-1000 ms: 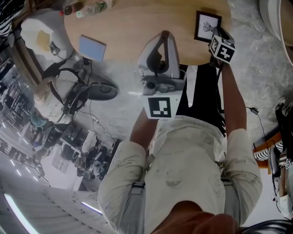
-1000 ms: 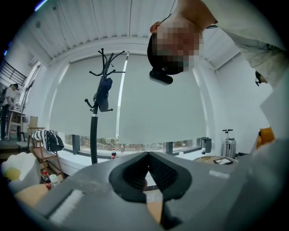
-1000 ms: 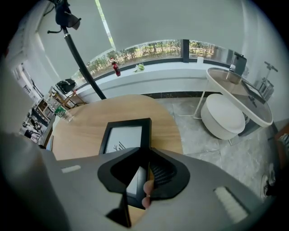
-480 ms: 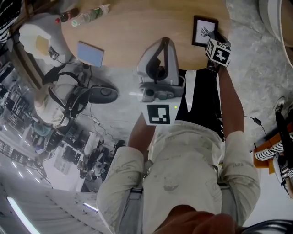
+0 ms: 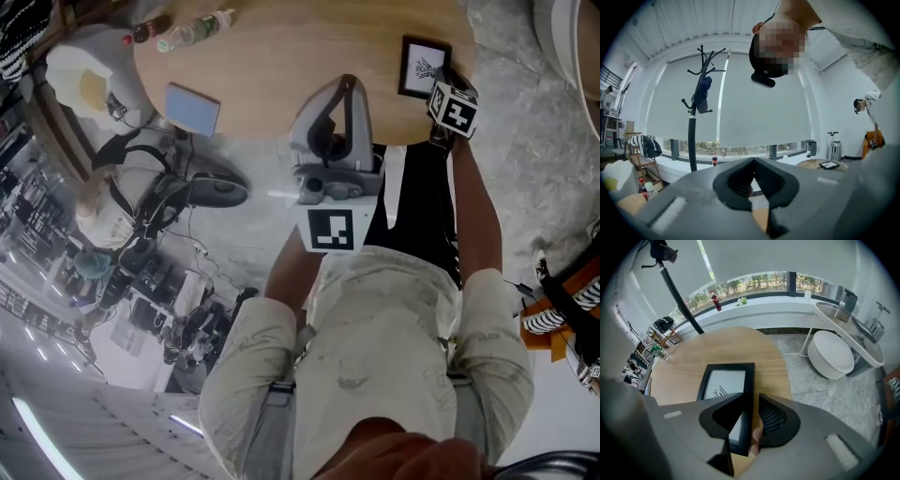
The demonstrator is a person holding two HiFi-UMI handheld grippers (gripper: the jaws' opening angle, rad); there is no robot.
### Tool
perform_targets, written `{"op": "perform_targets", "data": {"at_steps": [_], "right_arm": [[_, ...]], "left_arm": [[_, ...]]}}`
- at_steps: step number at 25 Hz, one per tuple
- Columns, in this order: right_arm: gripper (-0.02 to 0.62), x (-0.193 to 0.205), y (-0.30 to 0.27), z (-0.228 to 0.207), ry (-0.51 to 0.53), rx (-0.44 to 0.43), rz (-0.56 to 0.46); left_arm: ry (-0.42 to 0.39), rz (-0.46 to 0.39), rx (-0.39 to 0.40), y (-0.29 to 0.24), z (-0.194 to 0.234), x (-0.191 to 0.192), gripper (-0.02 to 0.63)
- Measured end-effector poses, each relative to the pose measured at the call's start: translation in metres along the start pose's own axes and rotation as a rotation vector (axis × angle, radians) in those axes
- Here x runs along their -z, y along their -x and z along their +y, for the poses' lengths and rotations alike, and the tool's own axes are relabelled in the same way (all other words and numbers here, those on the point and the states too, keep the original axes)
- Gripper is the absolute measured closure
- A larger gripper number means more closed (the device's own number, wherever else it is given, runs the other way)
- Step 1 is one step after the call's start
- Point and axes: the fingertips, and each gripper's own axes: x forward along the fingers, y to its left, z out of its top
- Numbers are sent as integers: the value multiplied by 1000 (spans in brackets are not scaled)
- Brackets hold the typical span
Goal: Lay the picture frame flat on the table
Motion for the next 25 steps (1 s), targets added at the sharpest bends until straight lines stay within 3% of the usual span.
{"op": "perform_targets", "data": {"at_steps": [8, 25], "right_arm": [[463, -14, 13, 11, 36, -43, -36], [465, -55, 106, 17, 20, -56, -167]], "left_arm": [[-16, -16, -8, 6, 0, -12, 601], [-36, -101, -21, 30, -7, -84, 601]]}}
